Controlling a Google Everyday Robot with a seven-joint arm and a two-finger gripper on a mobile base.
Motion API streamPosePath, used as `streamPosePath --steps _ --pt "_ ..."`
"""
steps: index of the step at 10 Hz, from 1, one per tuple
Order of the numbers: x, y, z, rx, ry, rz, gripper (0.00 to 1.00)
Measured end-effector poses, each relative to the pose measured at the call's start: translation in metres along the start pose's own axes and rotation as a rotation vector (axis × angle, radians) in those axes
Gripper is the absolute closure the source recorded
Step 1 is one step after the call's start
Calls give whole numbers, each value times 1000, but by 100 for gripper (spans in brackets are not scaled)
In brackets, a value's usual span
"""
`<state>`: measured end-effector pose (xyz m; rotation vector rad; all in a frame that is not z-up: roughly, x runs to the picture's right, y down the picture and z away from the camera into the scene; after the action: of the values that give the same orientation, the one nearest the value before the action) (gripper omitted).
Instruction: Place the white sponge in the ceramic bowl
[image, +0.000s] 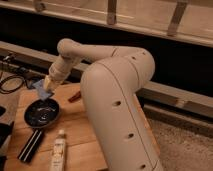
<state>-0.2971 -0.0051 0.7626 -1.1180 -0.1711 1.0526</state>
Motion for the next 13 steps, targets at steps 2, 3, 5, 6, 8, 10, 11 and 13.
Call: streamPosePath --steps 2,3,5,6,8,10,11,13 --pt "2 7 4 0 14 -8 100" --pt "1 5 5 12 15 -15 100" --pt "9 3 18 12 35 -18 100" --pt "16 7 30 1 45 -17 100" --pt "33 8 62 -32 79 -6 100" --pt "44 12 86 -72 93 -7 97" --pt "47 14 90 -89 84 -8 91" --pt "42 12 84 -79 32 -14 76"
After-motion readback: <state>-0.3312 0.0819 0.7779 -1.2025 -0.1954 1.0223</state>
